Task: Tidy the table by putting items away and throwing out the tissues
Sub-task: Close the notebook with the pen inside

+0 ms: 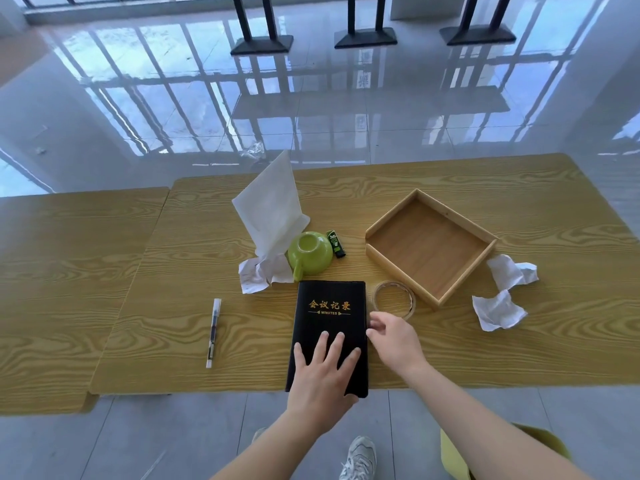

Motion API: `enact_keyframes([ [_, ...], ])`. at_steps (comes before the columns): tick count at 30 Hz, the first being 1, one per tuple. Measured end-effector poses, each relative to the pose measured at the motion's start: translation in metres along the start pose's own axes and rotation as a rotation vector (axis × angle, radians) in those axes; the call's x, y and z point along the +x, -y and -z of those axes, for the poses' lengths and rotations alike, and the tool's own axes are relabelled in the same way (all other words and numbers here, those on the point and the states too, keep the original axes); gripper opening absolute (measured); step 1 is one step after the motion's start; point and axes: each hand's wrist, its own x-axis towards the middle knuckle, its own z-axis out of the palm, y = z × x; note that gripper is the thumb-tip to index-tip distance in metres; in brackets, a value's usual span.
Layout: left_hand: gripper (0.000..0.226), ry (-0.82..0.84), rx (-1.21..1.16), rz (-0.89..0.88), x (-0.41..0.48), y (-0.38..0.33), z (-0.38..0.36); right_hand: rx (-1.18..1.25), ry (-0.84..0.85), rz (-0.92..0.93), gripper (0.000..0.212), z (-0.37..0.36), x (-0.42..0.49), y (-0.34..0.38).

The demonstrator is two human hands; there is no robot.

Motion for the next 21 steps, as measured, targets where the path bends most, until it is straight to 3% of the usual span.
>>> enact_keyframes([
  [6, 0.076, -0.03, -0.08, 0.013, 0.004, 0.016, 0.002, -0.021, 0.043, 0.044, 0.023, -0.012, 0.002, 0.011],
  [9, 0.066, -0.141, -0.178, 0.046, -0.006, 0.036, 0.008, -0.077, 0.017, 0.042, 0.028, -0.015, 0.003, 0.014],
  [13, 0.039, -0.331, -0.195, 0.28, -0.021, 0.096, 0.022, -0.177, -0.11, 0.106, 0.032, -0.019, 0.0, 0.025],
  [17, 0.031, -0.235, -0.188, 0.603, -0.027, 0.157, 0.035, -0.195, -0.129, 0.178, 0.027, -0.033, -0.003, 0.05],
  [21, 0.028, -0.164, -0.315, 0.771, -0.026, 0.193, 0.032, -0.179, -0.066, 0.179, 0.028, -0.051, -0.004, 0.067],
])
